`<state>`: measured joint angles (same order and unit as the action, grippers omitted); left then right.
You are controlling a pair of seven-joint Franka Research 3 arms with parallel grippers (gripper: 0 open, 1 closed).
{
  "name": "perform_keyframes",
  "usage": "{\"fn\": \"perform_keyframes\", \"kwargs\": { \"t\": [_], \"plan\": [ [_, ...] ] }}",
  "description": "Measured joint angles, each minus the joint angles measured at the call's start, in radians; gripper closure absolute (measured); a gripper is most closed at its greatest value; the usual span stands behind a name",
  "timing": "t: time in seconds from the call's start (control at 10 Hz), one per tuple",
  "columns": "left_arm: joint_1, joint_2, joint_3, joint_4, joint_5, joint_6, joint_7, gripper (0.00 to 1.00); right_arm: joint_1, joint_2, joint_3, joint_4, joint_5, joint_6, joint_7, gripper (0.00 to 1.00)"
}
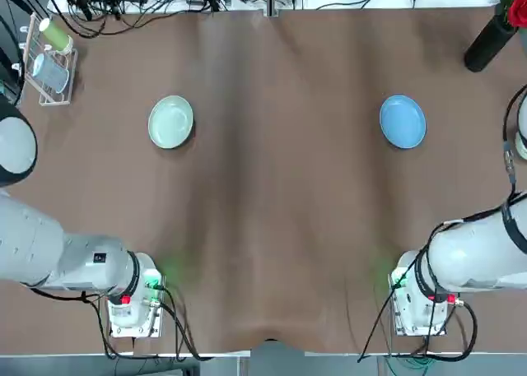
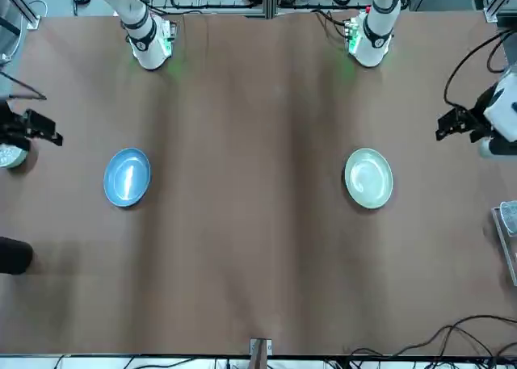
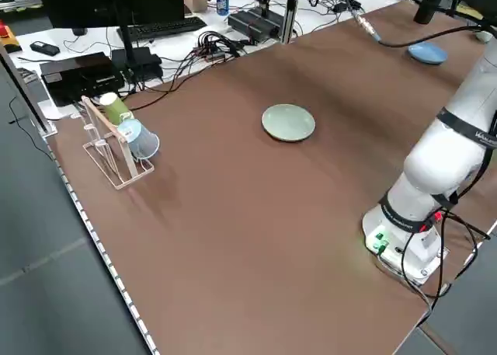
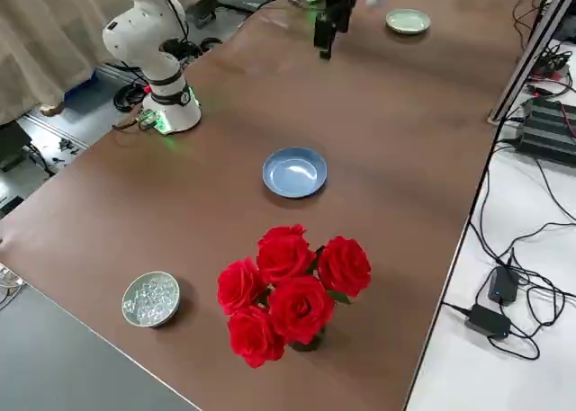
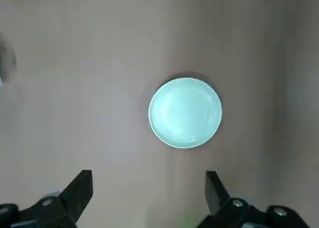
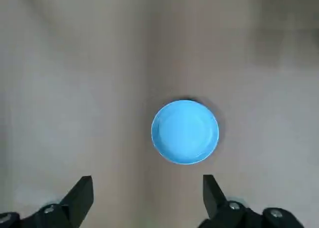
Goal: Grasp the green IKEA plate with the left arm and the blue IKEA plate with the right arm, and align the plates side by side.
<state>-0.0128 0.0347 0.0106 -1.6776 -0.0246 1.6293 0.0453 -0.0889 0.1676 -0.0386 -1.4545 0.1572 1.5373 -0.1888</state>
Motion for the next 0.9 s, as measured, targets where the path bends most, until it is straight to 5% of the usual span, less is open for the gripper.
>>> {"fn": "perform_keyframes", "kwargs": {
  "t": [0.4, 0.9],
  "plan": [
    [0.012, 0.004, 0.001, -0.146, 0.000, 0.079, 0.000, 0.00, -0.085, 0.022, -0.004, -0.381, 0.023, 0.361, -0.103, 0.09],
    [0.013, -0.018, 0.000, -0.406, 0.000, 0.321, 0.000, 0.00, -0.118, 0.040, -0.004, -0.612, 0.025, 0.560, -0.175, 0.20]
  ]
}}
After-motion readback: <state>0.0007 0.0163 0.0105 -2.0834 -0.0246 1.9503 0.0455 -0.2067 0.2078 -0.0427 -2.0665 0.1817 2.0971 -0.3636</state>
